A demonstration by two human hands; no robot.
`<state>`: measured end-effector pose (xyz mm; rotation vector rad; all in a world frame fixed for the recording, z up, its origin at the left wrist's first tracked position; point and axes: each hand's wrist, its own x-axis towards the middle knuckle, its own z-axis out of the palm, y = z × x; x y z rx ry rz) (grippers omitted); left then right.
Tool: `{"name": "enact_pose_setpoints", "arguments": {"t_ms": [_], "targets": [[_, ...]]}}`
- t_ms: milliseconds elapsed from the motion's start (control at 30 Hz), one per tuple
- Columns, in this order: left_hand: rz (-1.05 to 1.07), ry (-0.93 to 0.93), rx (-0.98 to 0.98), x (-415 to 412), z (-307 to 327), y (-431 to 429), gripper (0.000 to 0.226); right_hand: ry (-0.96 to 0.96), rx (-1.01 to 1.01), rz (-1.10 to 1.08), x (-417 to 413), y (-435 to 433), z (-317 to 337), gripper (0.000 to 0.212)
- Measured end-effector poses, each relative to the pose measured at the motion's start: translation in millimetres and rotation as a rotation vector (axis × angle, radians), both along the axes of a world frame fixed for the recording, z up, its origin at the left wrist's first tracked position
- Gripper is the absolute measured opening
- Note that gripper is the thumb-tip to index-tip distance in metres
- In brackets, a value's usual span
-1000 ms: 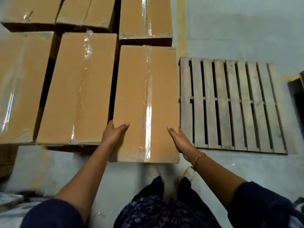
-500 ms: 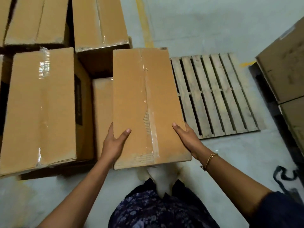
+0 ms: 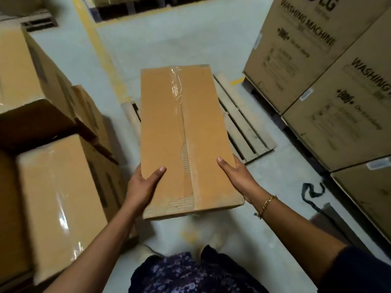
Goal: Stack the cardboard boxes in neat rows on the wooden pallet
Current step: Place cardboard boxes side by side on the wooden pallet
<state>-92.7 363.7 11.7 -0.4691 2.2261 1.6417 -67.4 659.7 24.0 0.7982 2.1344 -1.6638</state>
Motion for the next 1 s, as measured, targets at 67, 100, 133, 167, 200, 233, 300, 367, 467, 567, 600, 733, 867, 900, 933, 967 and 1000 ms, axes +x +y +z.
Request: {"name": "enact_pose_setpoints", "arguments": {"t_ms": [67, 100, 133, 167, 200, 233, 300, 367, 467, 567, 600, 733, 867, 900, 933, 967, 1000], "targets": [[-0.046, 0.008, -0.008, -4, 0, 50, 0.064, -0.003, 0.014, -0.030, 6, 51, 4, 0.091], [-0.068, 0.008, -0.009, -6, -1, 72, 0.067, 0.006, 0.017, -0.039, 9, 73, 8, 0.087], [-0.091, 0.012, -0.004, -8, 0, 96, 0.066, 0.002, 0.018, -0.055, 12, 96, 10, 0.085], [-0.107, 0.016, -0.003, -10, 1, 118, 0.064, 0.006, 0.021, -0.068, 14, 117, 13, 0.082], [-0.122, 0.022, 0.002, -13, 2, 140, 0.062, 0.000, 0.027, -0.082, 15, 137, 16, 0.080], [-0.135, 0.022, 0.007, -16, 3, 160, 0.061, -0.002, 0.029, -0.094, 15, 156, 17, 0.079], [-0.153, 0.011, 0.037, -24, 4, 197, 0.062, -0.006, 0.029, -0.128, 13, 191, 18, 0.084], [-0.167, 0.008, 0.057, -35, 3, 231, 0.064, -0.009, 0.025, -0.148, 8, 222, 19, 0.088], [-0.191, 0.005, 0.068, -57, -2, 276, 0.066, -0.024, 0.024, -0.163, -6, 265, 16, 0.088], [-0.205, -0.012, 0.085, -85, -11, 318, 0.071, -0.032, 0.039, -0.169, -32, 309, 9, 0.093], [-0.204, -0.013, 0.090, -95, -15, 333, 0.071, -0.034, 0.044, -0.166, -43, 323, 8, 0.091], [-0.193, -0.015, 0.063, -136, -27, 390, 0.068, -0.049, 0.035, -0.157, -93, 378, -2, 0.067], [-0.187, -0.068, 0.056, -185, -37, 436, 0.080, -0.093, 0.044, -0.140, -142, 429, -17, 0.085], [-0.179, -0.075, 0.047, -196, -38, 447, 0.087, -0.108, 0.046, -0.136, -154, 441, -22, 0.091], [-0.173, -0.077, 0.038, -206, -40, 456, 0.092, -0.119, 0.043, -0.126, -165, 453, -24, 0.092], [-0.166, -0.081, 0.031, -215, -40, 466, 0.096, -0.125, 0.035, -0.112, -176, 463, -26, 0.087], [-0.157, -0.087, 0.025, -223, -41, 475, 0.097, -0.127, 0.026, -0.098, -187, 473, -27, 0.078]]}}
